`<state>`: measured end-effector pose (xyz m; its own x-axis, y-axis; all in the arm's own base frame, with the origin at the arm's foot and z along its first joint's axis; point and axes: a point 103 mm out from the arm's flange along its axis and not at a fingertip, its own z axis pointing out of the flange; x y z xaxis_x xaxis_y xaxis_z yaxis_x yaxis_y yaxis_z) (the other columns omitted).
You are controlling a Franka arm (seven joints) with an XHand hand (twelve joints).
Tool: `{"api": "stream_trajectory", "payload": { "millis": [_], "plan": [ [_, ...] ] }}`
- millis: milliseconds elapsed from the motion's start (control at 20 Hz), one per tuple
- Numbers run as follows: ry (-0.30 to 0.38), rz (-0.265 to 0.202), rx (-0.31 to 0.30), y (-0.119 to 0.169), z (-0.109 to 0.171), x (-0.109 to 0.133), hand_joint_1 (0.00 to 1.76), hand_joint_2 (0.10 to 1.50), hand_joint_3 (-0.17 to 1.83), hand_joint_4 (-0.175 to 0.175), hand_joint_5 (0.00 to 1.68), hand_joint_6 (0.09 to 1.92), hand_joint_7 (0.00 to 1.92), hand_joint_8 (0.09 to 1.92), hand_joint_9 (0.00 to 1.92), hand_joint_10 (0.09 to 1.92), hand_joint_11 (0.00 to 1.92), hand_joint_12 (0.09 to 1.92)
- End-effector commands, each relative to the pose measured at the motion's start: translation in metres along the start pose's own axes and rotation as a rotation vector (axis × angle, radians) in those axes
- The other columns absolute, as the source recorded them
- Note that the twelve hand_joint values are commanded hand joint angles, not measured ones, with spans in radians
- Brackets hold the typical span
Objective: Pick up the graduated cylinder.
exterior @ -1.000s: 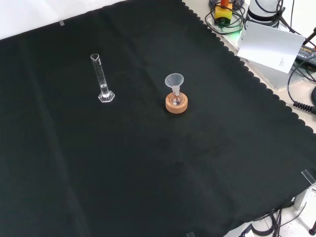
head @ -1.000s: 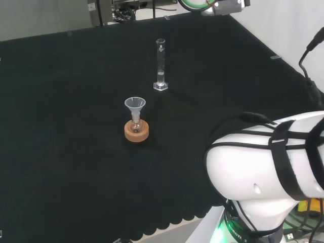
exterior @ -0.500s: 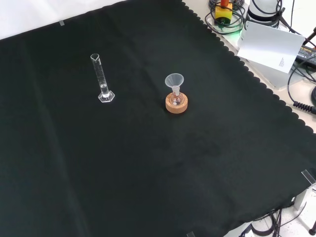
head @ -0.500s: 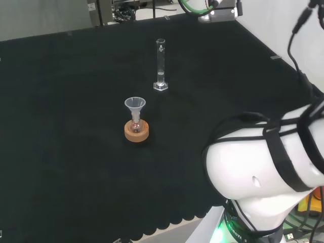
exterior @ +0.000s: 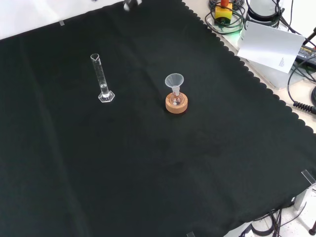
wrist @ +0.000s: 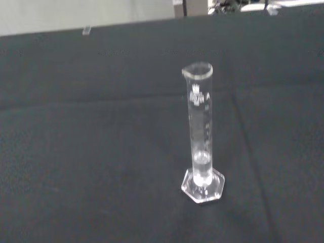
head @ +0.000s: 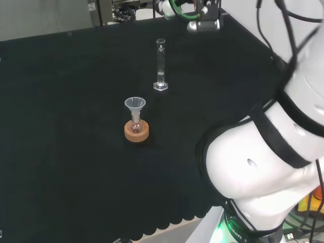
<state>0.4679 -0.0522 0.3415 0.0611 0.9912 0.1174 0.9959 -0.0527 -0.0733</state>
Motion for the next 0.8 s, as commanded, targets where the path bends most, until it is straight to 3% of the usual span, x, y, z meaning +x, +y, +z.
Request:
{"api": "stream_trajectory", "payload": {
  "millis": [50,450,800],
  "plan": [
    [0.159,-0.113,-0.171,0.103,0.04,-0.047,0.43,1.11,0.3,-0.046,0.22,0.09,0.02,0.6,0.24,0.74,0.06,1.42],
    [0.23,-0.149,-0.134,0.109,0.077,-0.071,0.49,1.05,0.29,-0.043,0.23,0.09,0.04,0.62,0.27,0.73,0.08,1.41],
    [0.288,-0.145,-0.105,0.111,0.109,-0.086,0.52,1.03,0.29,-0.041,0.24,0.09,0.05,0.63,0.28,0.72,0.09,1.4]
  ]
}}
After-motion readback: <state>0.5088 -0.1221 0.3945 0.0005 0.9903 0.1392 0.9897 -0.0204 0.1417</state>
